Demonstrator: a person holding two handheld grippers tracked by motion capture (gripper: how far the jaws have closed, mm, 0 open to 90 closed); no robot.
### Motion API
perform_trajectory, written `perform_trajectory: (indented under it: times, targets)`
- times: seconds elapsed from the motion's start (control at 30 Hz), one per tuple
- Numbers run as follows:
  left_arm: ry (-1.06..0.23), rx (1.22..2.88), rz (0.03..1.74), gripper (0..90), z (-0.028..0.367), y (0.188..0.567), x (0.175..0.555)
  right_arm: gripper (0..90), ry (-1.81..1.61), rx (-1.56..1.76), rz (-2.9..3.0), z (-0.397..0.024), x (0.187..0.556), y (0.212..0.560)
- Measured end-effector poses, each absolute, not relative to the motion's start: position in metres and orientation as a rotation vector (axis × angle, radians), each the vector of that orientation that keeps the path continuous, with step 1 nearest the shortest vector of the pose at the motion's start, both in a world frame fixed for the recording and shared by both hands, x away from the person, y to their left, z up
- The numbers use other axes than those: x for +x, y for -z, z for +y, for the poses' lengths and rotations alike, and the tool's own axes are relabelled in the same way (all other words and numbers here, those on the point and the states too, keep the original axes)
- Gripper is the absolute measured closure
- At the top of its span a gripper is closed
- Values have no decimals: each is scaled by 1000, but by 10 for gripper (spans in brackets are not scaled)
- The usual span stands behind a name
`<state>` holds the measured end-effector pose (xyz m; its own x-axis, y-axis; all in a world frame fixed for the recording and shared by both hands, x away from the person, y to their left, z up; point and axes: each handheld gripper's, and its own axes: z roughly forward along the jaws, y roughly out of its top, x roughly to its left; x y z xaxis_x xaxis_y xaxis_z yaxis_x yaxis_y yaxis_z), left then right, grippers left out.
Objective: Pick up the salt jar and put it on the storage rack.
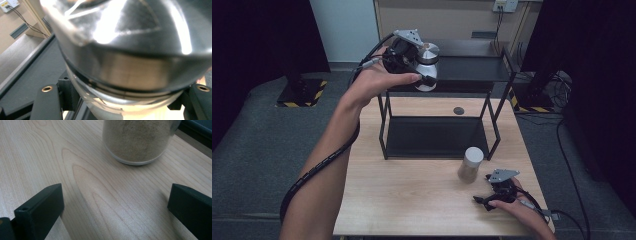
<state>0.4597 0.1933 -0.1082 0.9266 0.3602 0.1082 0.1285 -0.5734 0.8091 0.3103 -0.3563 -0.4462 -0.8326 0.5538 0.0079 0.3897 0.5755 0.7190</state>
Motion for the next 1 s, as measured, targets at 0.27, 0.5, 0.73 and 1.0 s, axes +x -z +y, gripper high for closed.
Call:
perform_trajectory:
  times: [0.27, 0.5, 0.73, 1.0]
  targets:
    - [-355, 2174, 382, 295, 189, 106, 465, 14, -1102, 787, 2590, -356, 310, 446]
    - [-408, 2153, 462, 296, 185, 106, 463, 14, -1102, 787, 2590, -356, 310, 446]
    - [-460, 2107, 579, 296, 184, 110, 461, 14, -1102, 788, 2590, -356, 310, 446]
    - [-497, 2086, 661, 296, 176, 114, 464, 14, -1102, 788, 2590, -356, 310, 446]
